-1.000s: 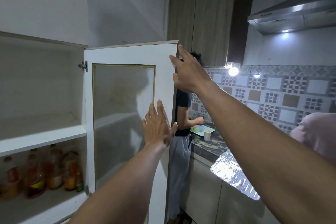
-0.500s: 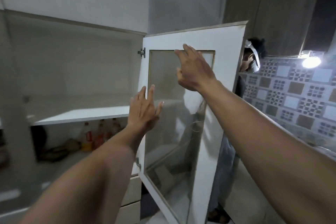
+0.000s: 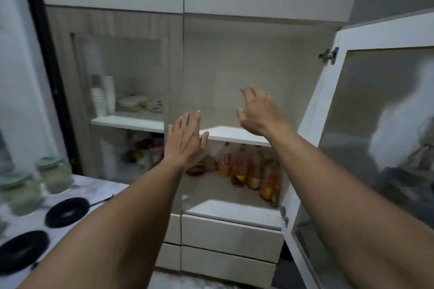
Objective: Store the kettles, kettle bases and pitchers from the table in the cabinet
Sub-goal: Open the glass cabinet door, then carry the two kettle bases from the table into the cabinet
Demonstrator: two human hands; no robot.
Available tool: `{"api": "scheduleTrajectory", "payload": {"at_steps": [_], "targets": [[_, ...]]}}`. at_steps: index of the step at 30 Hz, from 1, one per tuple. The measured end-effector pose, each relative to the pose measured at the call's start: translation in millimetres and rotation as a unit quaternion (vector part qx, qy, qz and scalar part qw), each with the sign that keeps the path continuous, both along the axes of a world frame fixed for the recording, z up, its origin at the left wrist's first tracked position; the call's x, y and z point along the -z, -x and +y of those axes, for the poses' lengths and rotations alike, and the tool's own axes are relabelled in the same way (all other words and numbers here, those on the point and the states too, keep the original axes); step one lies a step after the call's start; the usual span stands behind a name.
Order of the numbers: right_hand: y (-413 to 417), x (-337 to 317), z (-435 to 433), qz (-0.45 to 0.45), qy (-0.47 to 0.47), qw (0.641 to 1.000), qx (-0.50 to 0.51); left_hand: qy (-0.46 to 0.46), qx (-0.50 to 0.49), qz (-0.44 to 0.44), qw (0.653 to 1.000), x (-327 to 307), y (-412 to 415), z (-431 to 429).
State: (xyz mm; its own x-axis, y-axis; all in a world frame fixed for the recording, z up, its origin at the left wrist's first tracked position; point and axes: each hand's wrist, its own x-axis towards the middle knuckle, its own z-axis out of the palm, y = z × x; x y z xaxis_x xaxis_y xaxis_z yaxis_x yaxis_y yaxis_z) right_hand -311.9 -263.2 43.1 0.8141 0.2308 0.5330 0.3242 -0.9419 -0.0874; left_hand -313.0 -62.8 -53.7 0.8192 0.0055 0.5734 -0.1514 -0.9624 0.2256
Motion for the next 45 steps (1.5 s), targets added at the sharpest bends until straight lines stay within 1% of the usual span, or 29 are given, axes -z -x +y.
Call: {"api": "scheduleTrajectory", "payload": {"at_steps": [8,13,17,21,23,27,31,36,42,45], "targets": [[-87,41,154,0.055,-0.014,0.993,-0.102,-0.007,-0.115,0.041,0.992,28,-32,142],[-116,67,243,0.087,-0.011,0.982,-0.167,-0.011,-0.173,0.061,0.983,49,-34,217],[-124,93,308,0.101,-0.009,0.969,-0.225,-0.019,-0.235,0.087,0.968,73,-22,267],[-128,128,377,0.127,0.005,0.949,-0.288,-0.008,-0.309,0.107,0.945,102,-10,317],[-130,148,404,0.146,0.02,0.94,-0.308,0.001,-0.329,0.125,0.936,118,-4,335],[-139,187,459,0.172,0.041,0.917,-0.357,0.032,-0.378,0.146,0.913,151,9,371],[-154,227,506,0.204,0.063,0.889,-0.404,0.08,-0.431,0.175,0.882,188,15,397],[-175,274,552,0.244,0.097,0.862,-0.433,0.125,-0.473,0.197,0.849,231,12,419],[-208,344,602,0.29,0.151,0.828,-0.456,0.192,-0.523,0.243,0.794,297,4,449],[-218,380,618,0.311,0.177,0.814,-0.458,0.231,-0.53,0.267,0.771,327,-1,460]]}}
